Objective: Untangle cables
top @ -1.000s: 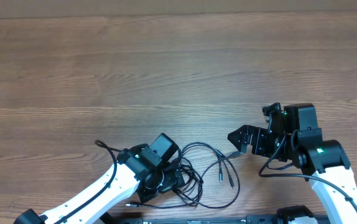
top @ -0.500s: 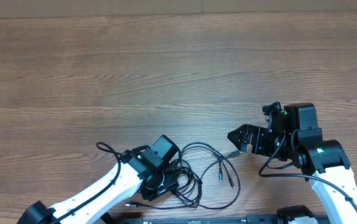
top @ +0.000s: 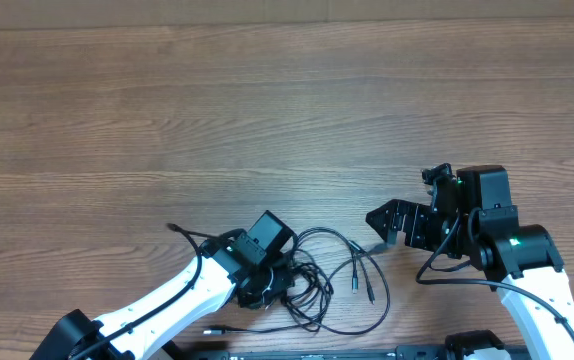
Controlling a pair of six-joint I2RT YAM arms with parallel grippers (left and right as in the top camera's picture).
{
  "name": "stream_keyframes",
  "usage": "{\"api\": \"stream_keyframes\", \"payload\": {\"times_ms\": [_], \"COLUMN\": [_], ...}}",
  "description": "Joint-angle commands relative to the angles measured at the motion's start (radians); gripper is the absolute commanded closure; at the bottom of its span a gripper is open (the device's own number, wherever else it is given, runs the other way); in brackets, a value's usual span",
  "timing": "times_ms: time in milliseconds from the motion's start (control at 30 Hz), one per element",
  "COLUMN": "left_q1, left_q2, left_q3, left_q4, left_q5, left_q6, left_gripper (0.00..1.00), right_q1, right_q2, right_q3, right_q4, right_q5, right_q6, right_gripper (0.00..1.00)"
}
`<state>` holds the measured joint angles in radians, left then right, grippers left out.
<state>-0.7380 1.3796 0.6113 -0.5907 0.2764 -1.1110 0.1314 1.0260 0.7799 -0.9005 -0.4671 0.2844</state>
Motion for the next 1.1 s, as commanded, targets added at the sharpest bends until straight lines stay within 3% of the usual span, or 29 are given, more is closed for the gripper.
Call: {"api": "stream_keyframes", "payload": {"times_ms": [0,67,200,400,500,633,833,1033,1067], "left_q1": [-0.001,-0.001,0.017,0.031,0.031,0.031,0.031,0.031,0.031], "left_q2": [0.0,-0.012,-0.09,-0.238,-0.285,-0.349,-0.398,-0.398,-0.398], "left_q3": [0.01,0.037,0.142,0.267,0.286,0.289,0.289,0.289,0.289], "left_q4": [0.097,0.147,0.184,0.177,0.169,0.167,0.169,0.164,0.161], "left_q5": [0.008,0.008,-0.006,-0.258,-0.35,-0.498,-0.563,-0.537,-0.505], "left_q6": [0.142,0.236,0.615,0.982,1.128,1.237,1.281,0.975,0.869], "left_gripper": [0.96,0.96,0.96,0.96,0.96,0.96,0.96,0.96,0.96], "right_q1": [-0.002,-0.002,-0.002,-0.002,-0.002,-0.002,-0.002,-0.002,-0.002], "right_q2": [-0.004,-0.004,-0.005,-0.005,-0.005,-0.005,-0.005,-0.013,-0.021], "right_q3": [0.012,0.012,0.012,0.013,0.013,0.013,0.014,0.014,0.014], "right_q4": [0.006,0.006,0.004,0.002,0.002,0.01,0.074,0.119,0.119], "right_q5": [0.003,0.003,0.003,-0.159,-0.196,-0.29,-0.567,-0.706,-0.706], "right_q6": [0.0,0.0,0.0,-0.131,-0.137,-0.19,-0.298,-0.32,-0.32], "right_gripper": [0.0,0.0,0.0,0.0,0.0,0.0,0.03,0.07,0.06]}}
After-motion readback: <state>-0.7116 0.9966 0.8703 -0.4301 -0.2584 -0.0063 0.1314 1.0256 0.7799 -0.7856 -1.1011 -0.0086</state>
